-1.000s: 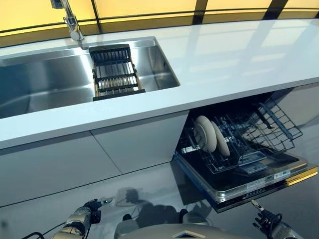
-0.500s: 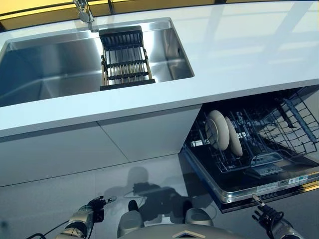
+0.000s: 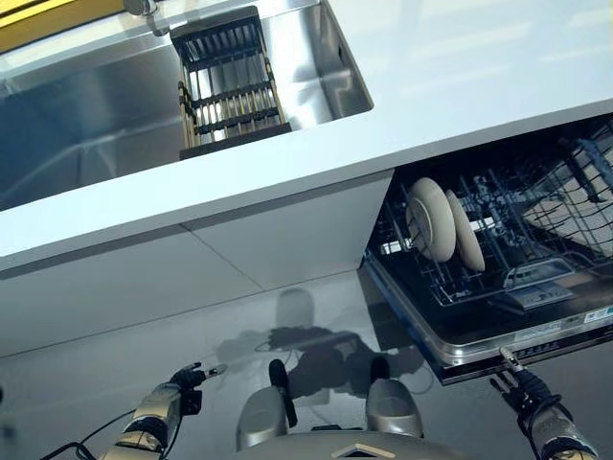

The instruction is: Take plates into dishwasher

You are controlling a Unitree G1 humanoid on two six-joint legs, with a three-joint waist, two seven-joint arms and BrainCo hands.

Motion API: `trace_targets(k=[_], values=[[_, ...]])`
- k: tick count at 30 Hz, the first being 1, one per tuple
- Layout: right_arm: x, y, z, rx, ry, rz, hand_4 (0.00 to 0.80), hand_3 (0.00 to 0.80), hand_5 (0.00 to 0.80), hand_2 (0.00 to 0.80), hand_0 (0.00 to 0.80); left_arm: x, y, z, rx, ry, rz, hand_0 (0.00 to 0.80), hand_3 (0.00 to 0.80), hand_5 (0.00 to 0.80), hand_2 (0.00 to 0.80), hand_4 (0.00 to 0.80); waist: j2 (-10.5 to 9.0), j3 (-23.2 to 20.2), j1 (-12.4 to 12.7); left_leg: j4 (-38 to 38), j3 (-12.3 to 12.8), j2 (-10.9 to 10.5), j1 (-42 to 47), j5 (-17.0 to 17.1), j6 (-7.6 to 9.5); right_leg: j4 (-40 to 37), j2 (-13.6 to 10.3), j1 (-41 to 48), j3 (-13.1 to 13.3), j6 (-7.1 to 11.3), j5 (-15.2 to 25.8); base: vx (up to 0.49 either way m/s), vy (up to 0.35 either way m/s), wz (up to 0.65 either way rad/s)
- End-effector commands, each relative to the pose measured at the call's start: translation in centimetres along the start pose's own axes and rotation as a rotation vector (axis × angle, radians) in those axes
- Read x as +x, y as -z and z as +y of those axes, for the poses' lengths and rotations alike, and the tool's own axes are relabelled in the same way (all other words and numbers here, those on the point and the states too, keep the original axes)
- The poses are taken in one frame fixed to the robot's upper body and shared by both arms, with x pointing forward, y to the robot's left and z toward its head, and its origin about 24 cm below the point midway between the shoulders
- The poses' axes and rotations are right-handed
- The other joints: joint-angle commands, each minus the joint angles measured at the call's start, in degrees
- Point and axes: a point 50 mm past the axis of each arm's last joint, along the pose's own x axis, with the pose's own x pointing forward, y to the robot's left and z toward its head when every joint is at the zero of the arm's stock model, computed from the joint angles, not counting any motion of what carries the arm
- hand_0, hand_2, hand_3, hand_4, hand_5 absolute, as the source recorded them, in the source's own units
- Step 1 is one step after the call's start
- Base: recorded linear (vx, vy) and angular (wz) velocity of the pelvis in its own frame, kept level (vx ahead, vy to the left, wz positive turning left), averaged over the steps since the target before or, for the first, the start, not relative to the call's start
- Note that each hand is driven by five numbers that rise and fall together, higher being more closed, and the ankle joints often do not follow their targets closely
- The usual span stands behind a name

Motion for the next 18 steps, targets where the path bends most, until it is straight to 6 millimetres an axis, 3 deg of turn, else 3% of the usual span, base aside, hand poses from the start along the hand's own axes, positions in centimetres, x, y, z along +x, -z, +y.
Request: trace_targets(k=[1, 9, 18], values=[[0.9, -5.7, 5.9, -0.033, -0.295, -0.218, 0.000, 0.000, 0.000, 0.000, 0.000, 0.0, 0.5, -0.4, 0.024, 0.027, 0.001, 0.000, 0.000, 0.000, 0.000, 0.000, -1.15, -1.23, 1.23, 7.12, 0.90, -3.21, -1.73, -4.49, 4.15, 9.43, 0.49, -4.49, -0.60, -5.53, -4.05, 0.047, 0.052, 0.02], [-0.4, -11.4, 13.1, -0.080, -0.570, -0.433, 0.000, 0.000, 0.000, 0.000, 0.000, -0.2, 1.3, -2.1, 0.047, 0.091, 0.002, 0.000, 0.000, 0.000, 0.000, 0.000, 1.38, -1.41, 2.21, 6.63, 0.68, -3.93, -1.01, -4.04, 3.73, 10.35, -0.47, -4.46, -1.04, -5.80, -4.73, 0.019, 0.065, 0.00], [-3.0, -14.5, 19.7, -0.163, -0.787, -0.572, 0.000, 0.000, 0.000, 0.000, 0.000, -0.5, 3.7, -2.5, 0.071, 0.108, 0.058, 0.000, 0.000, 0.000, 0.000, 0.000, 1.39, -3.54, 3.78, 4.12, 0.56, -4.41, 2.18, -3.80, 3.50, 8.20, -0.92, -1.28, -2.38, -5.01, -4.35, 0.051, 0.038, -0.05]])
